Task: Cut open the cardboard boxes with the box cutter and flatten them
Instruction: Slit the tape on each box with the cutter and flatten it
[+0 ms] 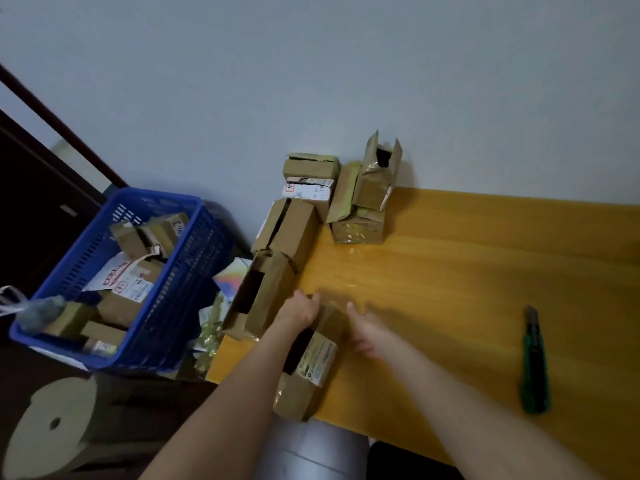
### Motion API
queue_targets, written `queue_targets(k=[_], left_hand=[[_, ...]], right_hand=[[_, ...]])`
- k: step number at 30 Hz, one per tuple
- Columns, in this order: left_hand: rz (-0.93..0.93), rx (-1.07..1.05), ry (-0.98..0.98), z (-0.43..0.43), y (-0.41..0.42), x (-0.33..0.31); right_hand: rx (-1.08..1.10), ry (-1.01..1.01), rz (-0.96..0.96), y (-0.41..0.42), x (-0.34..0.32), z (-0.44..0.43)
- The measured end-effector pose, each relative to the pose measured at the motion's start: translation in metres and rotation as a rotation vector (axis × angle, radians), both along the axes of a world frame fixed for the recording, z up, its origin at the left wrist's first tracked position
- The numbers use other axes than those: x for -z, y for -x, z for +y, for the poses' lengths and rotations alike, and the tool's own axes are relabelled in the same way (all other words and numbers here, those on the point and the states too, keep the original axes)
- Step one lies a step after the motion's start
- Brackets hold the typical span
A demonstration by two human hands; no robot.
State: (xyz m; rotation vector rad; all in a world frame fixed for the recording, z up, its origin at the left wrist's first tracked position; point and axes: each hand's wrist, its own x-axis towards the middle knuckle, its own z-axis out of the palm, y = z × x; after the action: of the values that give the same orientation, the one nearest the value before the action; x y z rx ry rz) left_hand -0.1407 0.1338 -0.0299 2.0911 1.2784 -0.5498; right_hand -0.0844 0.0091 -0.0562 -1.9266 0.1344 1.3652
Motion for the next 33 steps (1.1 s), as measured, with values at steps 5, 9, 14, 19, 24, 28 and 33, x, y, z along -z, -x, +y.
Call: queue_targets(k=[5,9,14,19,24,28,33], left_hand=[[-0.151,-0.127,0.100,0.008,-0.038,-0.001],[-0.406,-0.230,0.149,0.017,-0.084,-0.015],[-0.631,-0.278,0.303,0.011,-0.118,-0.035],[-0.656,-0.333,0.654,0.000,-0.127,-0.037],[-0.724,-0.248,0.811,-0.023,-0.125,-0.037],[-0.714,-0.080,0.836,-0.049,-0.120,-0.049],[-0.760,0.021,0.845,-0.068,-0.127,-0.060]], right_hand=[[0.292,-0.085,0.062,-0.032,0.000,0.021],[0.616,-0.175,-0.046,-0.074,-0.011,0.028],[0.893,-0.344,-0.171,-0.107,-0.042,0.021],[0.951,-0.365,-0.377,-0.104,-0.066,-0.006],[1.081,-0.341,-0.370,-0.086,-0.078,-0.035],[1.118,-0.233,-0.300,-0.070,-0.063,-0.055],[1.244,-0.361,-0.274,-0.064,-0.061,-0.078]])
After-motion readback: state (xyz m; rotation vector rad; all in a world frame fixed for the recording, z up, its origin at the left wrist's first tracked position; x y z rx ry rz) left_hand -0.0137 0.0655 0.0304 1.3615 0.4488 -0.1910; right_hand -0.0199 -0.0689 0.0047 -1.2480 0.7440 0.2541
